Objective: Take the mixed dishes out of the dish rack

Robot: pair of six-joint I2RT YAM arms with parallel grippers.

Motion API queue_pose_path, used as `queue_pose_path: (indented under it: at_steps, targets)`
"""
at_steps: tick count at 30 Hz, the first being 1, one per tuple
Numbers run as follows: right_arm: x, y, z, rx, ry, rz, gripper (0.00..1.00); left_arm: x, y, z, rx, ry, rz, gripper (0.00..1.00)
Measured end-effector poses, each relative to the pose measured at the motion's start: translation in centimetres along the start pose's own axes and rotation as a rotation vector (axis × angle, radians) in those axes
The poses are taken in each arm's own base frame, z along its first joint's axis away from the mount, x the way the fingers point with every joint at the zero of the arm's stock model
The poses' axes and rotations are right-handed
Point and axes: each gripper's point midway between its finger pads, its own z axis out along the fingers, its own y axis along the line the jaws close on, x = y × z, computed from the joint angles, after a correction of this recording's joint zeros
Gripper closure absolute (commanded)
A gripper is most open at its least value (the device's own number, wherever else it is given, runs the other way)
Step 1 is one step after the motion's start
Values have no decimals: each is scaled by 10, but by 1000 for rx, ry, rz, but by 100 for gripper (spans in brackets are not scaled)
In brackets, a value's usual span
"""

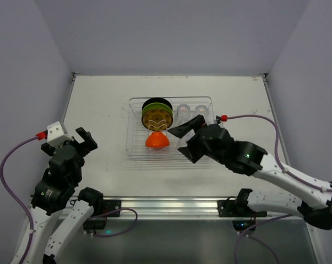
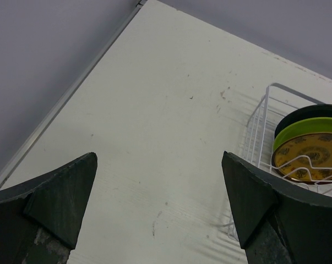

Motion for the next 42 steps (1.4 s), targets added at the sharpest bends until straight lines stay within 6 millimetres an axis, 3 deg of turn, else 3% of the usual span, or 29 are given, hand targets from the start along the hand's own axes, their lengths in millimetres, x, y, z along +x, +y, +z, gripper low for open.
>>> queue_pose_path:
  at_steps: [3,6,10,17,23,28,35,42]
  targets:
    - [23,10,43,146,-58,87,1,2,0,1,-1,5,5,0]
    - [37,-3,85,310,-140,84,2,2,-1,2,0,4,4,0]
    - [45,-23,117,484,-214,36,3,0,-1,0,6,-5,-5,0]
    - [41,-61,126,647,-280,-33,7,-5,-1,-4,28,-38,-37,0]
    - [42,-74,133,688,-297,-54,8,-5,-4,-4,45,-37,-41,0]
    - [43,-72,143,687,-305,-53,9,-5,-5,-5,58,-39,-46,0]
    - [46,-44,156,622,-301,-15,9,-8,-6,-7,70,-54,-61,0]
    - [44,-57,172,652,-315,-14,10,-8,-6,-8,73,-56,-63,0]
